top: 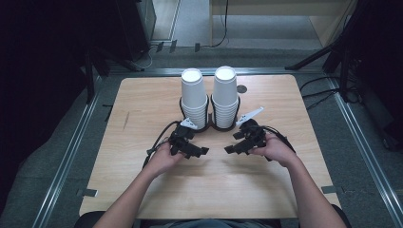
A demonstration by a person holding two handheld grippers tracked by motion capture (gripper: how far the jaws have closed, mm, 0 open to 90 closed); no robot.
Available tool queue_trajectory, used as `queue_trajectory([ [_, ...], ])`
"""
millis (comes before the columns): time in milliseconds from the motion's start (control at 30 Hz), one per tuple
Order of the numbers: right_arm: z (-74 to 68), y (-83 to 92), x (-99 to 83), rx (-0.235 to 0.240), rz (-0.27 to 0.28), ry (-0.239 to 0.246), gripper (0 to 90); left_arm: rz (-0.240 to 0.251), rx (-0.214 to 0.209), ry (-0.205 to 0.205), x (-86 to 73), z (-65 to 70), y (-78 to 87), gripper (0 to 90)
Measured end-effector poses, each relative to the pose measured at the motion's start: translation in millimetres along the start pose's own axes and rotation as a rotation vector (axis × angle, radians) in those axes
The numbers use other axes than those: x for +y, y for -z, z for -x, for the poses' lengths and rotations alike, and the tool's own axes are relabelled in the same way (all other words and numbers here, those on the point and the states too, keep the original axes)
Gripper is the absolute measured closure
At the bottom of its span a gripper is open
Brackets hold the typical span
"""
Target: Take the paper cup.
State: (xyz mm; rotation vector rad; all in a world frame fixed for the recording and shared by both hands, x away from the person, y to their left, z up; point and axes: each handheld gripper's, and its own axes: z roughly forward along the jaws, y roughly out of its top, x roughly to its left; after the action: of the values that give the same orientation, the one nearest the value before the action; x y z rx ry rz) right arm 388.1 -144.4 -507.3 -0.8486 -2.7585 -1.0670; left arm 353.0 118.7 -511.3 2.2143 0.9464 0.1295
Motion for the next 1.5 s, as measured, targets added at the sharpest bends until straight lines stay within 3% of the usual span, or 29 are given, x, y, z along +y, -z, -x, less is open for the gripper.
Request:
queue_trajectory([
  [100,-1.9,0.7,2.0,-0.019,-0.018,0.030,24.0,0.021,-0.067,-0.007,1.4,1.5,4.7,8.6],
  [167,-1.7,2.8,2.7,-0.010,-0.029,0.041,24.0,0.012,-0.045,-0.016,2.9,2.7,6.1,14.7],
  [267,0.7,6.3,3.0,0.019,-0.019,0.013,25.3,0.002,-0.062,-0.008,5.1,0.6,8.7,22.5],
  [300,0.8,6.9,3.2,0.005,-0.019,0.011,28.4,0.003,-0.069,-0.007,5.5,-0.4,10.1,26.8],
  [333,0.5,7.3,3.0,-0.002,-0.025,0.022,30.1,0.003,-0.070,-0.007,6.1,-1.1,11.1,32.5],
  [433,-4.5,6.4,0.7,-0.015,-0.052,0.086,35.9,-0.017,-0.078,-0.017,7.4,-2.0,12.6,37.6],
  [533,-7.1,6.3,0.5,-0.014,-0.061,0.091,39.6,-0.035,-0.076,-0.022,7.3,-2.8,12.3,38.8],
  [733,-7.0,9.7,1.7,0.024,-0.050,0.081,41.5,-0.018,-0.090,-0.033,10.9,1.3,15.2,47.0],
  [833,-8.9,12.2,0.5,0.015,-0.042,0.106,42.5,-0.033,-0.084,-0.047,12.8,3.5,15.4,50.8],
  [1067,-5.0,16.3,-0.7,0.047,-0.011,0.083,44.5,-0.033,-0.095,-0.041,13.9,2.2,16.3,59.2],
  [1367,-2.0,19.5,0.0,0.017,-0.015,0.062,44.5,-0.006,-0.103,-0.023,15.8,-1.0,17.4,75.1],
  [1500,-3.4,22.7,2.7,0.007,-0.005,0.082,43.5,-0.004,-0.110,-0.022,18.2,-2.2,17.7,79.9],
])
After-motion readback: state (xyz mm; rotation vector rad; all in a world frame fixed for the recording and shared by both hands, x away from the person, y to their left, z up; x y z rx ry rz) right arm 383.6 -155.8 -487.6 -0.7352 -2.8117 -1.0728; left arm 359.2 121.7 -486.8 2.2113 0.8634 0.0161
